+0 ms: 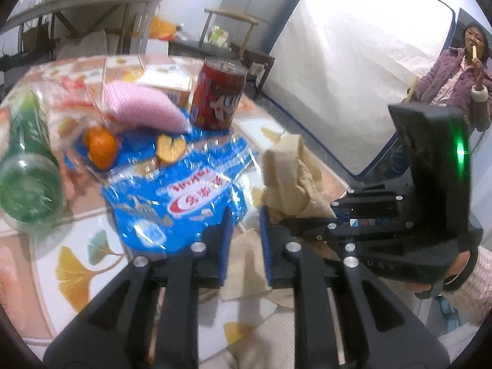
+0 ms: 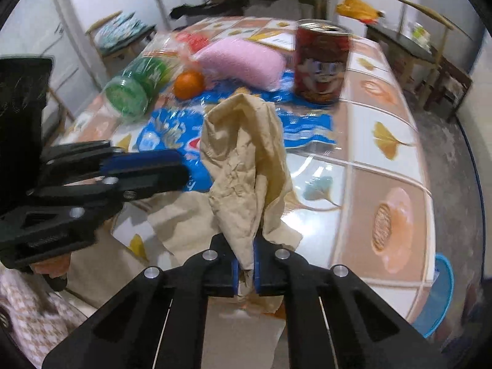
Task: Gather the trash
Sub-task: 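Lift the napkin higher with the right tool while the left tool moves aside, then grasp the green plastic bottle with the left tool while the right tool holds the napkin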
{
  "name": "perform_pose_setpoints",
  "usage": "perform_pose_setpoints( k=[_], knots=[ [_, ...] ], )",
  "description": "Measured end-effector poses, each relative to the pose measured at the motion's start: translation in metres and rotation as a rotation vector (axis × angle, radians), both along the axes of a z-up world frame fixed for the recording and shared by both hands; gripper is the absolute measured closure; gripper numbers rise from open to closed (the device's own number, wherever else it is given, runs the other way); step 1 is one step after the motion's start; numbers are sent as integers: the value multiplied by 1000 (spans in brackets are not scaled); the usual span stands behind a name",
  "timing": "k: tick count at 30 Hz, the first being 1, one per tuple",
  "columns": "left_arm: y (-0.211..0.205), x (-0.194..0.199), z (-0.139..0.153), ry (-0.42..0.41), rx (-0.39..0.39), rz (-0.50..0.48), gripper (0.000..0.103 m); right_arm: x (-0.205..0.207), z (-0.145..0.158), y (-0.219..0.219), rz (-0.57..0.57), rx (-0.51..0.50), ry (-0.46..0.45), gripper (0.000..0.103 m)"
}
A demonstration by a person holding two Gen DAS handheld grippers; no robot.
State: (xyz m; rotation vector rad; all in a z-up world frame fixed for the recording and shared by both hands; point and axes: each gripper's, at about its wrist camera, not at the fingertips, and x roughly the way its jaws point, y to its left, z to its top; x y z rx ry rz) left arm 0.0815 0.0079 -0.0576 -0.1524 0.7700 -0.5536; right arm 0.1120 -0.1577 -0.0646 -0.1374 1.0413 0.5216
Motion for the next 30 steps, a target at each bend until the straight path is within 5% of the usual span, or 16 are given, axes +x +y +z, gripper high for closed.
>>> perform_pose_setpoints(
  k=[14, 18, 21, 25, 30],
  knots=[
    [59, -30, 73, -155, 44, 139, 33, -3, 46, -48, -318, 393, -140, 96],
    [83, -16, 88, -170, 79, 239, 23, 11, 50, -48, -320, 401, -140, 96],
    [107, 13, 86, -105, 99, 364, 20, 18, 53, -49, -323, 389, -158, 96],
    [132, 60, 62, 90, 130, 457, 20, 23, 53, -53, -326, 408, -158, 96],
    [148, 90, 39, 211, 122, 474, 20, 29, 46, -58, -337, 417, -144, 96]
  ],
)
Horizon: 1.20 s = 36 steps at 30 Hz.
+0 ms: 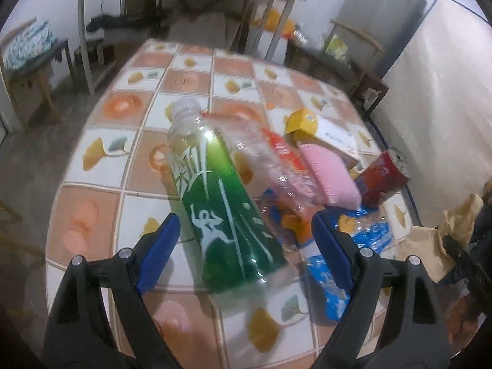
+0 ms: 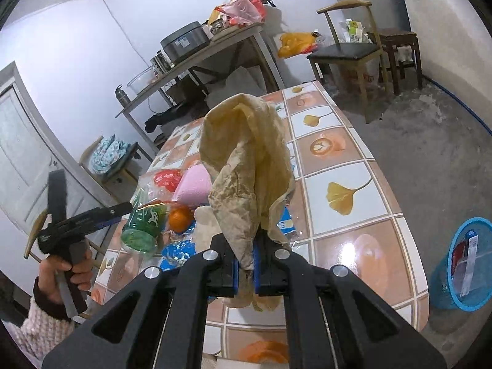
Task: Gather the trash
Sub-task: 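Grasp the green plastic bottle with the left tool while the right tool holds the napkin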
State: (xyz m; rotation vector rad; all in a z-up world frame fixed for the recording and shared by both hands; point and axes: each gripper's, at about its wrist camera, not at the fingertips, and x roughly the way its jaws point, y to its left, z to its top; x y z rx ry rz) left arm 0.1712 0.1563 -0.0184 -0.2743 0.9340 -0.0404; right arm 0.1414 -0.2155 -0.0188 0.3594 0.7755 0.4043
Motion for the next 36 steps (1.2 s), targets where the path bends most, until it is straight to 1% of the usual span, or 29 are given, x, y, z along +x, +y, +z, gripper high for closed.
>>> perform_pose_setpoints(
  k=[1, 2, 3, 4, 5, 6, 8, 12, 14, 18, 21, 22, 24, 26, 31, 34, 36],
  knots=[
    [4, 5, -5, 29, -17, 8, 20, 0, -2, -2, -3, 8, 3, 96],
    [7, 8, -11, 46, -33, 11, 23, 1, -4, -3, -5, 13, 5, 96],
    [11, 10, -16, 69, -64, 10, 31, 2, -6, -5, -8, 19, 9, 96],
    [13, 11, -19, 84, -89, 9, 35, 3, -7, -6, -8, 24, 12, 96],
    [15, 10, -22, 95, -106, 11, 42, 4, -9, -6, -7, 28, 17, 96],
    [18, 10, -25, 101, -122, 17, 45, 5, -10, -6, -5, 31, 20, 96],
    [22, 5, -26, 93, -146, 21, 45, 7, -12, -5, 1, 35, 25, 96],
    [27, -10, -25, 92, -142, 25, 48, 7, -12, 0, 16, 27, 22, 96],
    [30, -20, -25, 98, -138, 28, 49, 7, -11, 2, 20, 19, 21, 96],
    [33, -53, -23, 113, -121, 30, 50, 6, -12, 6, 25, -1, 25, 96],
    [32, -66, -21, 130, -99, 15, 49, 5, -14, 7, 29, -5, 35, 96],
    [31, -66, -20, 132, -87, 8, 49, 5, -15, 8, 31, -5, 37, 96],
    [30, -64, -19, 136, -57, 0, 43, 3, -14, 10, 33, -5, 37, 96],
    [29, -55, -20, 145, -48, -11, 42, 1, -14, 11, 36, -4, 34, 96],
    [33, -35, -34, 205, -104, -28, 41, -6, -9, 8, 34, 9, 23, 96],
    [32, -35, -35, 192, -99, -31, 41, -8, -9, 7, 32, 5, 28, 96],
    [33, -38, -35, 182, -114, -22, 42, -9, -9, 7, 31, 0, 30, 96]
  ],
)
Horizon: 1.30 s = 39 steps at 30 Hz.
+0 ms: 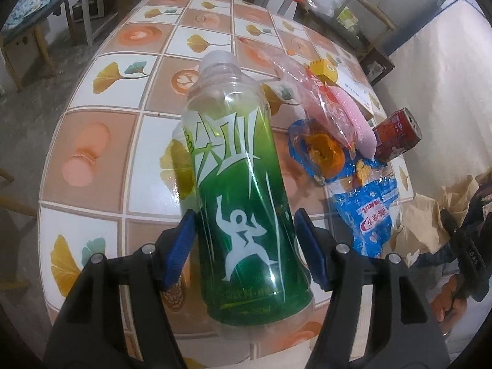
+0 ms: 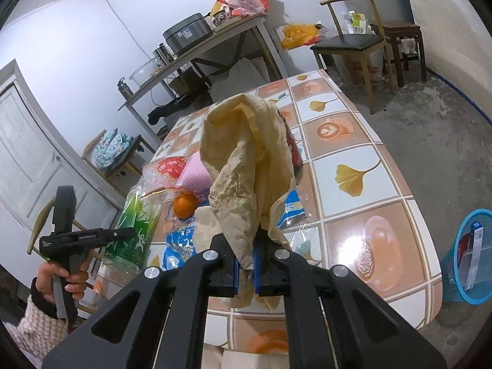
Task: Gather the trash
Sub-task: 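Grasp the green plastic bottle with the left tool while the right tool holds the napkin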
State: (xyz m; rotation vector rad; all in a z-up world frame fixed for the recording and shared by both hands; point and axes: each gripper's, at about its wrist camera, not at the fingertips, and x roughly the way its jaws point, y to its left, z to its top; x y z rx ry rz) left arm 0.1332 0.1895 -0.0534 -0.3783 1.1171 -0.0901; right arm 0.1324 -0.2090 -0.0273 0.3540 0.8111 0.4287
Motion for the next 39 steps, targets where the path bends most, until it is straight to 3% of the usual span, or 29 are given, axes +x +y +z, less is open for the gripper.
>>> perform_pose_setpoints(
  k=[12, 25, 29, 34, 37, 39],
  knots=[
    [17, -35, 13, -82, -68, 111, 43, -1, -2, 3, 1, 6, 7, 96],
    [26, -74, 31, -187, -136, 163, 49, -15, 7, 4, 16, 14, -21, 96],
    [24, -70, 20, -147, -143, 144, 55, -17, 6, 4, 18, 22, -16, 96],
    [15, -58, 8, -83, -127, 92, 55, -17, 7, 2, 14, 21, -16, 96],
    [11, -46, 8, -49, -91, 39, 51, -16, 7, 2, 12, 20, -15, 96],
    [11, -37, 5, -22, -73, 16, 42, -15, 7, 2, 12, 23, -13, 96]
  ],
)
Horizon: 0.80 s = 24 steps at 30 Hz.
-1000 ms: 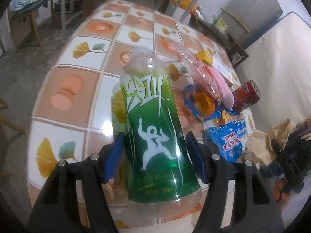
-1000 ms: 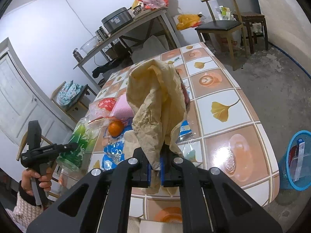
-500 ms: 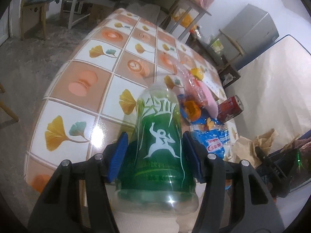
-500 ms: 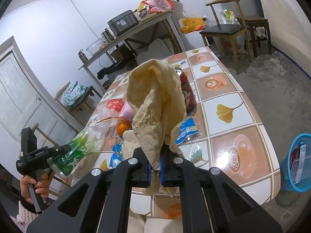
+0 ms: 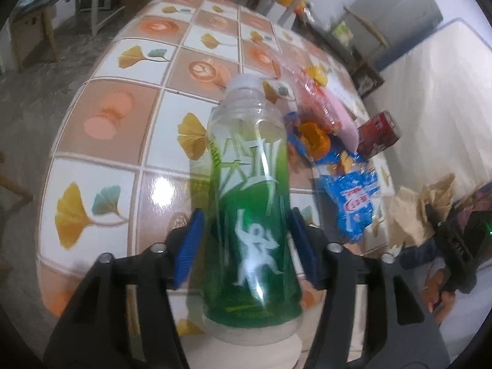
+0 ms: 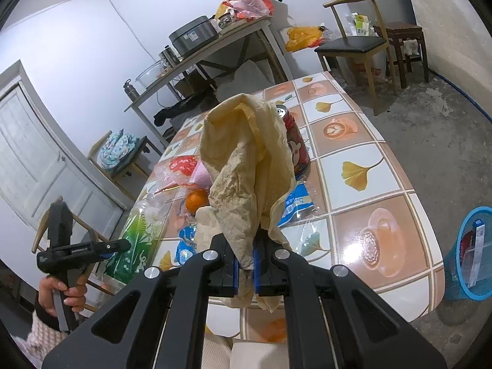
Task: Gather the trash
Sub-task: 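Grasp the green plastic bottle with the left tool while the right tool holds the napkin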
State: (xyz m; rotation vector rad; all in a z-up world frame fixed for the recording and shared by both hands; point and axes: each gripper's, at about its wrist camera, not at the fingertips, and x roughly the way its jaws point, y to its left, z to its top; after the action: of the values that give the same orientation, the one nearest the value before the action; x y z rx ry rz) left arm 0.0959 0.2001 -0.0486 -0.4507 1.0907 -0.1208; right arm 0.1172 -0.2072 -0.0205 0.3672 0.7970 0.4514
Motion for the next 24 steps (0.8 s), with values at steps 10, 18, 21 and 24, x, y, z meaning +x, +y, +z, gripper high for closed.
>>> perform_pose_setpoints(
  k=[10, 18, 21, 24],
  knots=[
    [0, 34, -27, 170, -45, -57, 38, 5, -12, -7, -15, 13, 37, 96],
    [-8, 39, -24, 148, -10, -42, 41, 6, -19, -11, -17, 43, 43, 96],
    [-11, 36, -22, 133, -17, -32, 42, 7, -22, -13, -12, 52, 50, 96],
    [-8, 26, -17, 97, -46, -5, 43, 7, -21, -18, -11, 63, 50, 96]
  ],
)
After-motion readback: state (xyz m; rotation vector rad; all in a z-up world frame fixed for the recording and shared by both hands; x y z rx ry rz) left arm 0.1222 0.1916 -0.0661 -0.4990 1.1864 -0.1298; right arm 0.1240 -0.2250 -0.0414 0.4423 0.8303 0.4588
